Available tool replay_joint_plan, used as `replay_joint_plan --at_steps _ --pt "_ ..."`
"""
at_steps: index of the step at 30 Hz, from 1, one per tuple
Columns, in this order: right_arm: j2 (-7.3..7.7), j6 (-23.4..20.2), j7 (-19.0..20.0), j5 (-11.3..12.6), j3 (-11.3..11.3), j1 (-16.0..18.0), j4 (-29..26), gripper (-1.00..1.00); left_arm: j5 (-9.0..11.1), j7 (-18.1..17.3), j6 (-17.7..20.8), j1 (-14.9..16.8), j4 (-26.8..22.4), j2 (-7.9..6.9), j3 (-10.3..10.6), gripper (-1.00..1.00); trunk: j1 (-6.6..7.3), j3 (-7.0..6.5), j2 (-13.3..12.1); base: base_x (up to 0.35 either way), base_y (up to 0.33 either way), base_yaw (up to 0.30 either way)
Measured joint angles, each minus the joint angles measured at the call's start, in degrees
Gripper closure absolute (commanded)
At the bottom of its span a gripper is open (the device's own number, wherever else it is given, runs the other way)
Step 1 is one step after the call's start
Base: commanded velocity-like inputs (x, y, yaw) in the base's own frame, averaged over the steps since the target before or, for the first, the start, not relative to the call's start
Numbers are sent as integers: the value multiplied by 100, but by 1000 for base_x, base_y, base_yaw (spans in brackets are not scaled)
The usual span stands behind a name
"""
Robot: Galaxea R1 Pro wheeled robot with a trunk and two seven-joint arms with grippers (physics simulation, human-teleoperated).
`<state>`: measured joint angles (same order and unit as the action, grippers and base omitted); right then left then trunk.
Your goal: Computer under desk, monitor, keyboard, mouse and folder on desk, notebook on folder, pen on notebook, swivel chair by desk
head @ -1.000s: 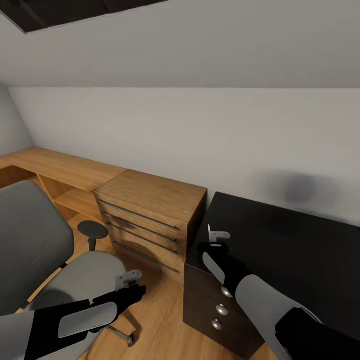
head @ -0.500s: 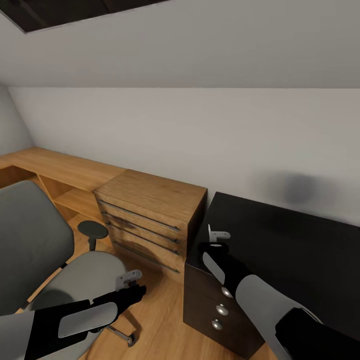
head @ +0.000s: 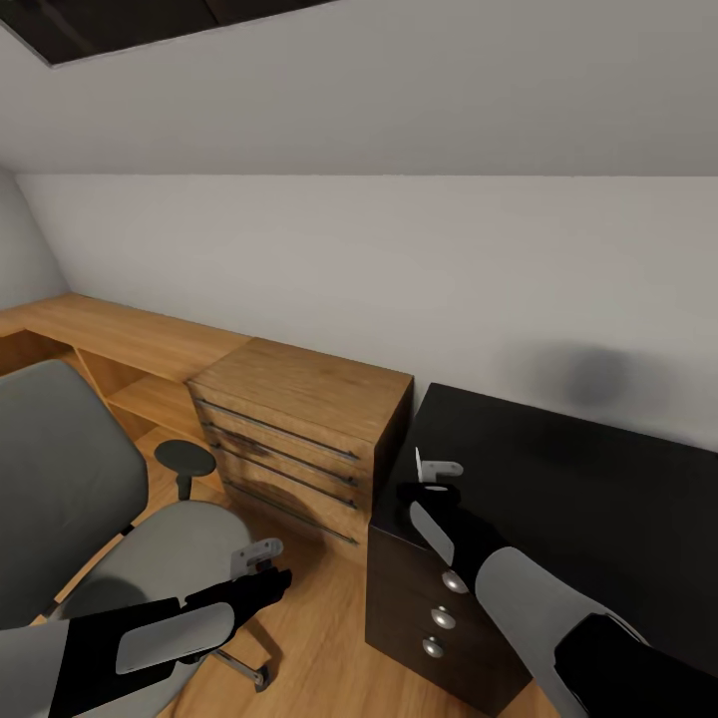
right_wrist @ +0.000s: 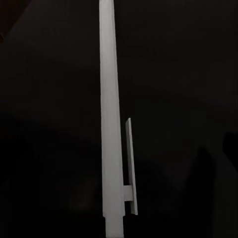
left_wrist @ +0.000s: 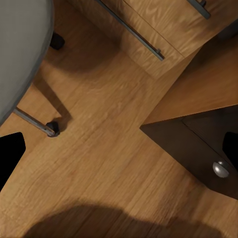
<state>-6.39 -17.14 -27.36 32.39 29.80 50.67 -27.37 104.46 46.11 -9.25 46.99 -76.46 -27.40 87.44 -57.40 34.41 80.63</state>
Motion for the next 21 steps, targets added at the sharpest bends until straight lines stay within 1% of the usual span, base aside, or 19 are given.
replay_joint_plan --at_steps 9,10,21 --pt "6 -6 31 -8 -6 0 -1 -100 -1 2 2 0 0 0 0 -100 0 0 0 0 0 0" --pt "6 -6 31 -8 -6 0 -1 100 0 2 1 0 0 0 0 -100 0 0 0 0 0 0" --pt "0 6 35 -14 1 1 6 100 -2 -3 0 0 0 -3 0 -100 0 0 0 0 0 0"
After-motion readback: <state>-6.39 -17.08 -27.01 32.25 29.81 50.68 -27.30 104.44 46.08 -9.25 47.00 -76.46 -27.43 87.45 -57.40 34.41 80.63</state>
